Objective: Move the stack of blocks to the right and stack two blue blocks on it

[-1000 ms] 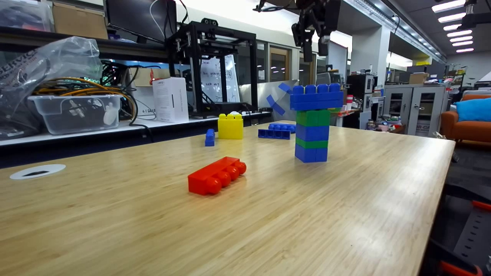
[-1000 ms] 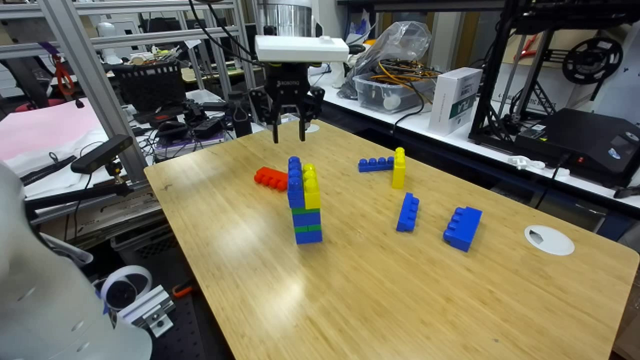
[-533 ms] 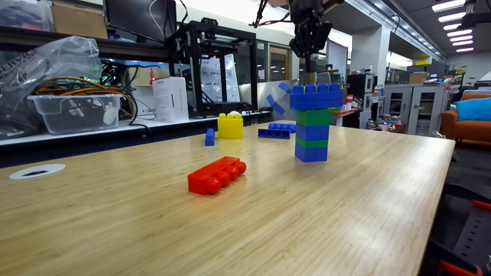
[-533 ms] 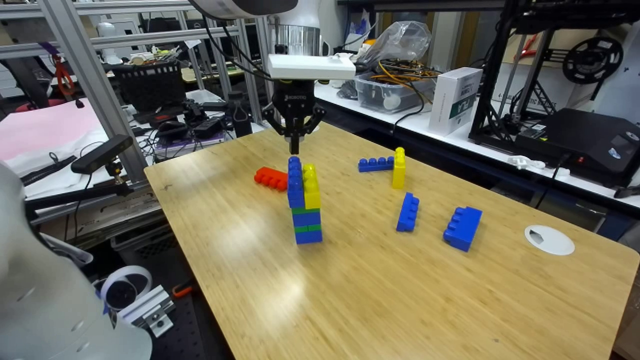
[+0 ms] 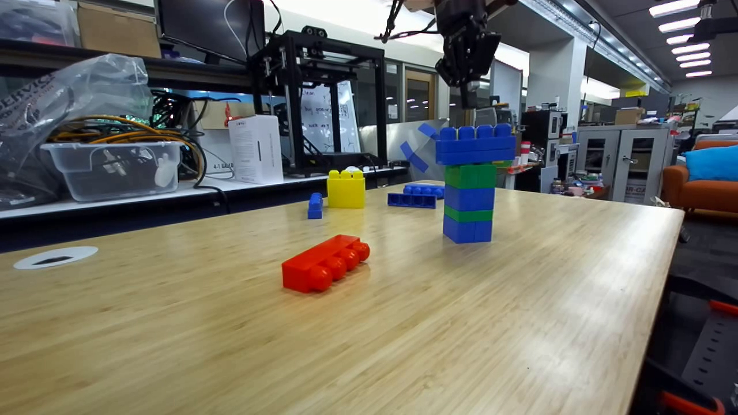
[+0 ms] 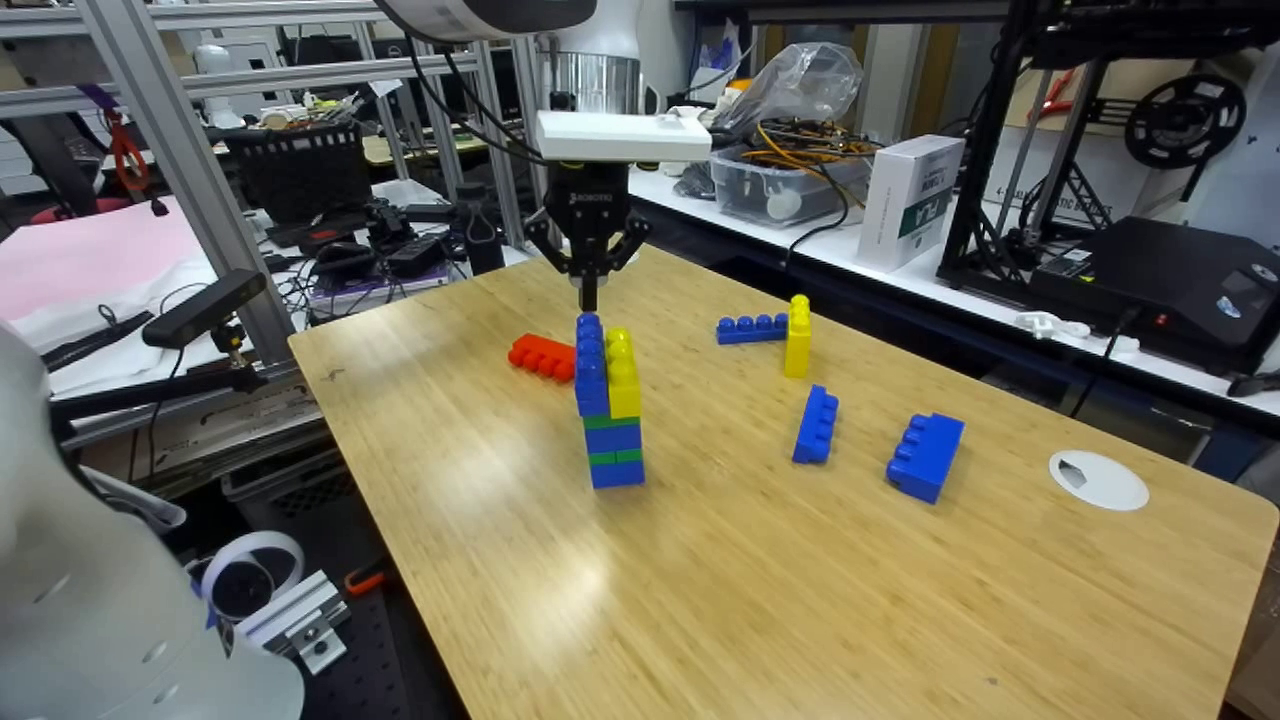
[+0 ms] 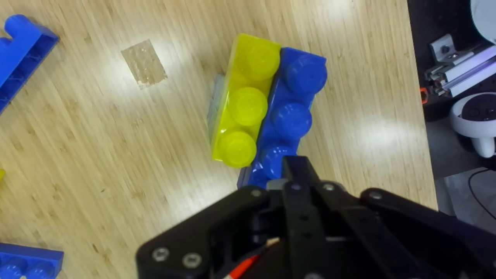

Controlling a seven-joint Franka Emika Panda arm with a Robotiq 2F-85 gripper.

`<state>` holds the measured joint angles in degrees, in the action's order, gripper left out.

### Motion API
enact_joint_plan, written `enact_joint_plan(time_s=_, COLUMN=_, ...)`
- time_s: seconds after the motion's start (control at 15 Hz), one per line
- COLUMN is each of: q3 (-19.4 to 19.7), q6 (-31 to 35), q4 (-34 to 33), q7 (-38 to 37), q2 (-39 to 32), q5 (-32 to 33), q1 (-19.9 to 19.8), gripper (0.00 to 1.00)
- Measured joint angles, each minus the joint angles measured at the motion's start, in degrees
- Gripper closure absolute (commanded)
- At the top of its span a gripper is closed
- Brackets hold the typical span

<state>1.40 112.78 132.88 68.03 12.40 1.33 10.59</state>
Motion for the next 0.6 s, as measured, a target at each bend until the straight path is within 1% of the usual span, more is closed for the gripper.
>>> enact_joint_plan(time_s=0.6, q3=0.0, q6=-0.03, q4=1.31, q7=0.0, q2=-0.8, q5=0.69, q1=-0.55, gripper=1.0)
